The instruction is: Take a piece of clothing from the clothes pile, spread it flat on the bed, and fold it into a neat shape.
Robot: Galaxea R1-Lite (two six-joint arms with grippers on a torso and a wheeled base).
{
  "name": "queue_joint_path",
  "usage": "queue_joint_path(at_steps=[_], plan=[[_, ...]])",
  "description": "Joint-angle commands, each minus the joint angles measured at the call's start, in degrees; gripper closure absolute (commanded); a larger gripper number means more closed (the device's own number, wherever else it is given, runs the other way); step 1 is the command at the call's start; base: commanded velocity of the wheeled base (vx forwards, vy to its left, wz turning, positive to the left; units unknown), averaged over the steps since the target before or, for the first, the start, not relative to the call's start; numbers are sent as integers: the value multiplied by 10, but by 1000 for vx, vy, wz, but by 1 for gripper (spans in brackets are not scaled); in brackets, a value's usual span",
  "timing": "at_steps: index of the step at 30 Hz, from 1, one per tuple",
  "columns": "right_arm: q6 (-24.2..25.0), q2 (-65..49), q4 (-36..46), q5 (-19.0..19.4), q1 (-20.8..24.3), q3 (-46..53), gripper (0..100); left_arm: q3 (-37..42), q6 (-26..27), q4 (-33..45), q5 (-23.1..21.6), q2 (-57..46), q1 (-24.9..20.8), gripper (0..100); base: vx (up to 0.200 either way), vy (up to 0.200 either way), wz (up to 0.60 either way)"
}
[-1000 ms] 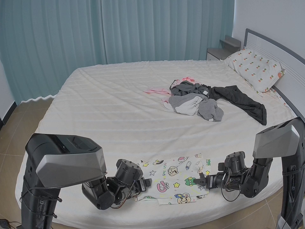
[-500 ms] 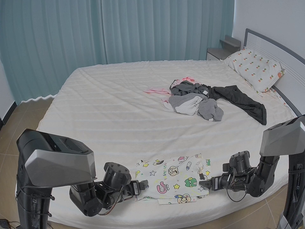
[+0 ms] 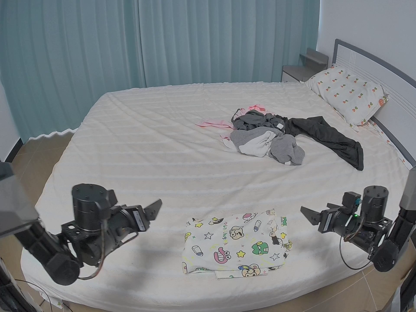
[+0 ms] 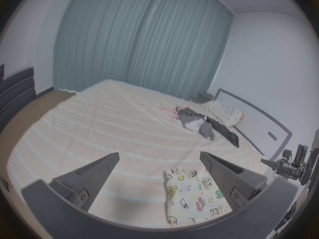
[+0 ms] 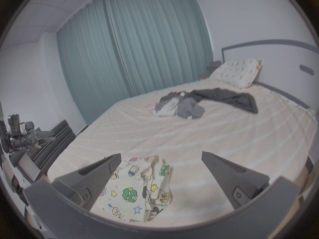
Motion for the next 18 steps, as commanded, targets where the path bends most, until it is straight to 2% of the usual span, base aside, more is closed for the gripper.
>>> queue_joint_path(at_steps=[1, 4, 7, 9, 10, 12, 14, 15, 16, 18], plan=[[-17, -198, -28, -29, -52, 76, 0, 63, 57, 97, 50, -266, 46, 0, 0, 0, 0], [-21, -272, -3, -33, -88, 76, 0, 45, 57, 224, 57, -387, 46, 0, 0, 0, 0], [-34, -349, 61, -34, -108, 76, 0, 12, 58, 369, 63, -490, 47, 0, 0, 0, 0], [-38, -408, 124, -32, -114, 76, 0, -19, 57, 486, 68, -555, 47, 0, 0, 0, 0], [-39, -426, 146, -31, -115, 76, 0, -27, 57, 508, 69, -568, 47, 0, 0, 0, 0], [-50, -508, 244, -28, -114, 72, 0, -69, 57, 625, 69, -633, 47, 0, 0, 0, 0], [-59, -565, 337, -28, -112, 59, 0, -92, 56, 686, 69, -662, 47, 0, 0, 0, 0], [-59, -568, 344, -28, -112, 58, 0, -94, 56, 690, 69, -663, 48, 0, 0, 0, 0], [-59, -612, 416, -26, -110, 47, 0, -100, 52, 719, 70, -676, 54, 0, 0, 0, 0], [-60, -664, 504, -24, -109, 35, 0, -96, 51, 741, 70, -692, 88, 0, 0, 0, 0]])
